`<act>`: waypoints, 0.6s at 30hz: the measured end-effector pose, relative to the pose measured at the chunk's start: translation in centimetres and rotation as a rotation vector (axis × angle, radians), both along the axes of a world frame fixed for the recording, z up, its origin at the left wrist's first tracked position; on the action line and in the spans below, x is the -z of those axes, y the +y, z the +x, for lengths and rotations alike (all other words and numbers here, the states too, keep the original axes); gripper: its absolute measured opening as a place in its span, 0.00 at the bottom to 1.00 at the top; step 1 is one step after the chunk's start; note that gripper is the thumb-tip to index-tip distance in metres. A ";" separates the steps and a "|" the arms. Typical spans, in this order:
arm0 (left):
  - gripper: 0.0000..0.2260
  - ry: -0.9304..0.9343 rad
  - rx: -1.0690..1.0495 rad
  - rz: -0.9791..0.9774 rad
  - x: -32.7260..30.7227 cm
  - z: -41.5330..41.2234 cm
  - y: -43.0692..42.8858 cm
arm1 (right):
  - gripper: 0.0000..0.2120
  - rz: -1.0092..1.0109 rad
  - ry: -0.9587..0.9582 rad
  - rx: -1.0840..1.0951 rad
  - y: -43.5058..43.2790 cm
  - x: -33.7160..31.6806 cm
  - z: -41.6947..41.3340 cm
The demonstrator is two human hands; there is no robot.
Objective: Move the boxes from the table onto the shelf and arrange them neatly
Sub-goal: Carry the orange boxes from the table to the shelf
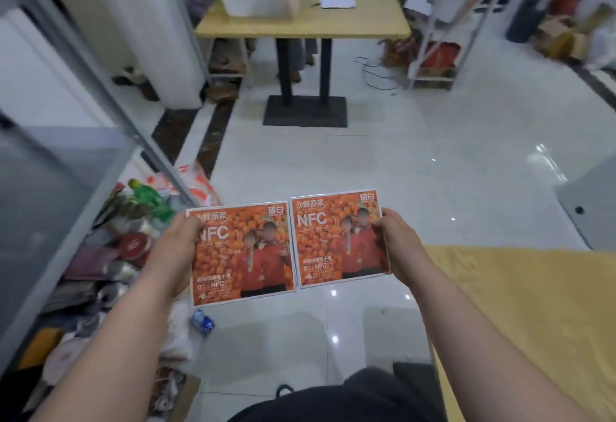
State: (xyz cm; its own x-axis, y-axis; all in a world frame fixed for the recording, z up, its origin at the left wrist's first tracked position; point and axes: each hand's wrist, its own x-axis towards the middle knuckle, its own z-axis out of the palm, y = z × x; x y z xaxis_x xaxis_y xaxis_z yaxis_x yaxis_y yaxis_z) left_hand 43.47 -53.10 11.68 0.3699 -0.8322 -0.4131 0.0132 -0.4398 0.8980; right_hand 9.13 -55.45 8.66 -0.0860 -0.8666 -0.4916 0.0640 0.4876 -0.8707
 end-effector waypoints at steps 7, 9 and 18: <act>0.07 0.041 -0.271 0.000 -0.9 2.4 -0.9 | 0.07 -0.105 0.125 -0.321 -10.6 -0.2 6.2; 0.07 0.033 -0.369 -0.034 -1.6 2.6 -1.2 | 0.08 -0.213 0.217 -0.462 -13.8 -0.5 7.5; 0.14 -0.110 -0.710 -0.251 -7.7 2.7 -0.4 | 0.20 -0.562 0.109 -0.904 -24.8 -6.2 17.2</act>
State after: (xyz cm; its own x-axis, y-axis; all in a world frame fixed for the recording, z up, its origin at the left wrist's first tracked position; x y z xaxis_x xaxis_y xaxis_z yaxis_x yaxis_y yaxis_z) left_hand 46.18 -53.49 19.34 0.8796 -0.4435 -0.1720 0.1209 -0.1414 0.9826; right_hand 26.33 -80.28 14.90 0.6820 -0.7307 -0.0306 -0.2117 -0.1572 -0.9646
